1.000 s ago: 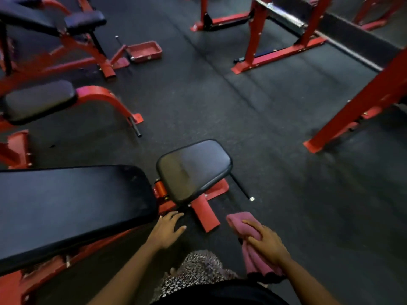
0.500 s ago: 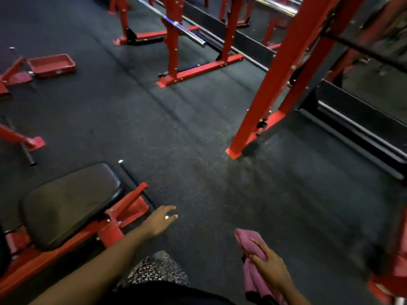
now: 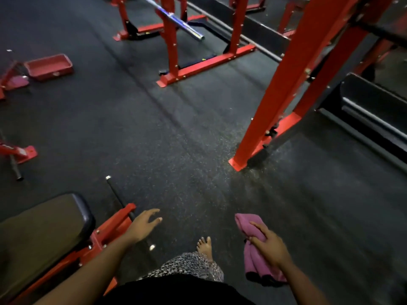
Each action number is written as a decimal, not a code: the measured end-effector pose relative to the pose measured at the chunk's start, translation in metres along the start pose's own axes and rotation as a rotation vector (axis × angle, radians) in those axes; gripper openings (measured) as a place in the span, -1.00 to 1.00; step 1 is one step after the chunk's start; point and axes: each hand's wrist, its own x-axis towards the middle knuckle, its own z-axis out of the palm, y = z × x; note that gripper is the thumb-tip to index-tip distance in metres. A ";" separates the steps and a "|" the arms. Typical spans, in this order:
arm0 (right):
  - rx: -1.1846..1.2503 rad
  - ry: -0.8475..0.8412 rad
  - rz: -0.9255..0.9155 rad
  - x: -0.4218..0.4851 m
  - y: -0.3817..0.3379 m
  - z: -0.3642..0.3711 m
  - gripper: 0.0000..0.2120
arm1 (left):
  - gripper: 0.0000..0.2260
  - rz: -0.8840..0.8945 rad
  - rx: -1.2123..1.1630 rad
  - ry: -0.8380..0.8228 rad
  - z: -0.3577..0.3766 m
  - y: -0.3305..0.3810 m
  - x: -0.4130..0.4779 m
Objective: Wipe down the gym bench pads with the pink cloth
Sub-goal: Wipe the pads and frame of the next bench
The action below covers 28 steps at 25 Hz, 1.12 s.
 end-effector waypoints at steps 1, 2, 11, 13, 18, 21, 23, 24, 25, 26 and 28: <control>-0.014 -0.005 -0.028 0.028 -0.020 -0.012 -0.53 | -0.62 -0.045 -0.031 0.031 -0.010 0.005 0.011; -0.022 -0.010 -0.077 0.055 -0.044 -0.024 -0.52 | -0.63 -0.083 -0.071 0.069 -0.022 0.009 0.023; -0.180 -0.325 -0.680 0.277 -0.290 -0.048 -0.44 | -0.67 -0.450 -0.537 0.504 -0.089 -0.004 0.089; -0.283 -0.394 -0.766 0.323 -0.328 -0.040 -0.47 | -0.67 -0.543 -0.648 0.618 -0.098 -0.004 0.101; -0.630 -0.550 -0.856 0.454 -0.421 -0.030 -0.51 | -0.68 -0.752 -0.882 0.783 -0.144 0.013 0.141; -0.762 -0.606 -0.829 0.515 -0.467 -0.024 -0.54 | -0.68 -0.810 -0.951 0.870 -0.182 0.017 0.173; -0.806 -0.621 -0.822 0.547 -0.503 -0.008 -0.53 | -0.68 -0.810 -0.965 0.913 -0.214 0.014 0.196; -0.817 -0.637 -0.827 0.561 -0.525 0.005 -0.53 | -0.68 -0.803 -0.979 0.931 -0.230 0.007 0.208; -0.827 -0.655 -0.846 0.572 -0.550 0.020 -0.53 | -0.67 -0.796 -1.010 0.945 -0.246 0.000 0.217; -0.839 -0.674 -0.874 0.581 -0.577 0.040 -0.53 | -0.67 -0.800 -1.035 0.952 -0.262 -0.009 0.225; -0.854 -0.715 -0.944 0.590 -0.641 0.085 -0.53 | -0.67 -0.829 -1.077 0.986 -0.293 -0.040 0.240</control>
